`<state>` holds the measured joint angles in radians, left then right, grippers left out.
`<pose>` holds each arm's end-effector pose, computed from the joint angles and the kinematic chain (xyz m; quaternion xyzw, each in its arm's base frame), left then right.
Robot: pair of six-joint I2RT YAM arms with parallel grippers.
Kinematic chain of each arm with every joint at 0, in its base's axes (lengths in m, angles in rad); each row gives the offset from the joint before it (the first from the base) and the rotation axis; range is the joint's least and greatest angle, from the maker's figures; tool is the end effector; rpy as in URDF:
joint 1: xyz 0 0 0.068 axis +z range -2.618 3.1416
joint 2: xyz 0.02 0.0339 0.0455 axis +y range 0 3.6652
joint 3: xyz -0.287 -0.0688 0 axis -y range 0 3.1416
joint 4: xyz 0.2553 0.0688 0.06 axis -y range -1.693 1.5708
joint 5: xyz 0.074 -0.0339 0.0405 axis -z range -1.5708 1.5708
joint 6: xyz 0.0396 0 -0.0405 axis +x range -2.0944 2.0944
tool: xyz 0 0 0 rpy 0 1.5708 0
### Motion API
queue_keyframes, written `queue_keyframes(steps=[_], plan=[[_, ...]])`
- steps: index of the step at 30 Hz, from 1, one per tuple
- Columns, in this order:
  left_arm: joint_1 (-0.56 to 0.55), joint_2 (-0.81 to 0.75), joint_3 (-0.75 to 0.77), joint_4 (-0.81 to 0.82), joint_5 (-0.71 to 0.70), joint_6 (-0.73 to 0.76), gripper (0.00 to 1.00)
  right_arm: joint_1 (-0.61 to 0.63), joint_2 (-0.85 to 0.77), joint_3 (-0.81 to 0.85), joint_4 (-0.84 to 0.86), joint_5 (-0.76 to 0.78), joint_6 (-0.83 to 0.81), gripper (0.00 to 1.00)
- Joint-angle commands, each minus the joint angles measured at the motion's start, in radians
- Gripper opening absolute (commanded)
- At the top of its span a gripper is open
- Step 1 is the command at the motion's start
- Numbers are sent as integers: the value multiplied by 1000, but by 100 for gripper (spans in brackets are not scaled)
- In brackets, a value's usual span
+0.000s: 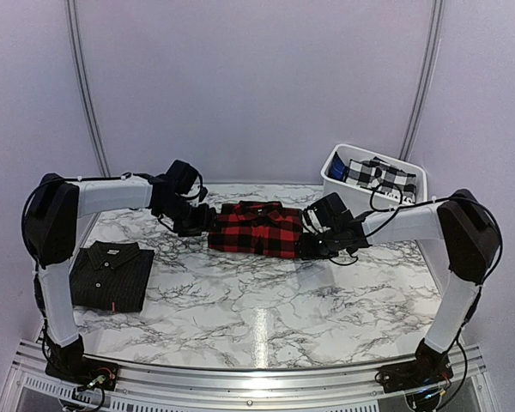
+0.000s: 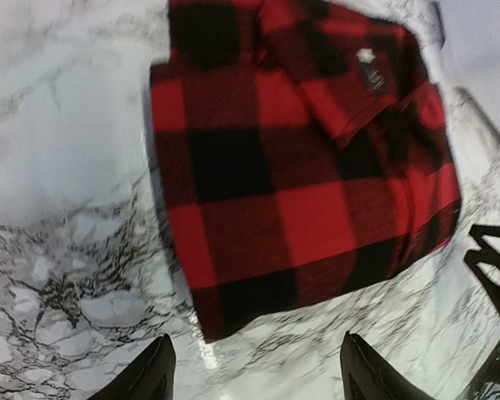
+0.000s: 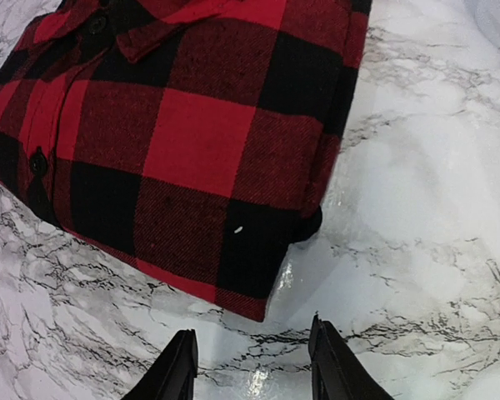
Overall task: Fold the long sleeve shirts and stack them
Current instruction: Move the square-folded shirt to the center of the board.
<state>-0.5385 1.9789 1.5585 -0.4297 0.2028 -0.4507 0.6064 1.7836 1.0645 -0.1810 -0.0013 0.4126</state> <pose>0.3959 -0.2458 0.2428 0.0765 0.9285 -0.2499 0.2638 0.3145 0.2182 0.1820 -0.0916 0.9398 0.1611 0.2870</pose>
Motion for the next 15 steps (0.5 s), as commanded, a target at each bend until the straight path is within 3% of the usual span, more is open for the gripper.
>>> queue_keyframes(steps=[1,10,15], plan=[[29,-61,-174,161,118,56,70,-6,31,31,69,-43,-6,42],[29,8,-244,313,161,51,68,-5,93,20,94,-49,0,40],[29,30,-255,393,173,34,54,-6,100,19,100,-40,-7,39]])
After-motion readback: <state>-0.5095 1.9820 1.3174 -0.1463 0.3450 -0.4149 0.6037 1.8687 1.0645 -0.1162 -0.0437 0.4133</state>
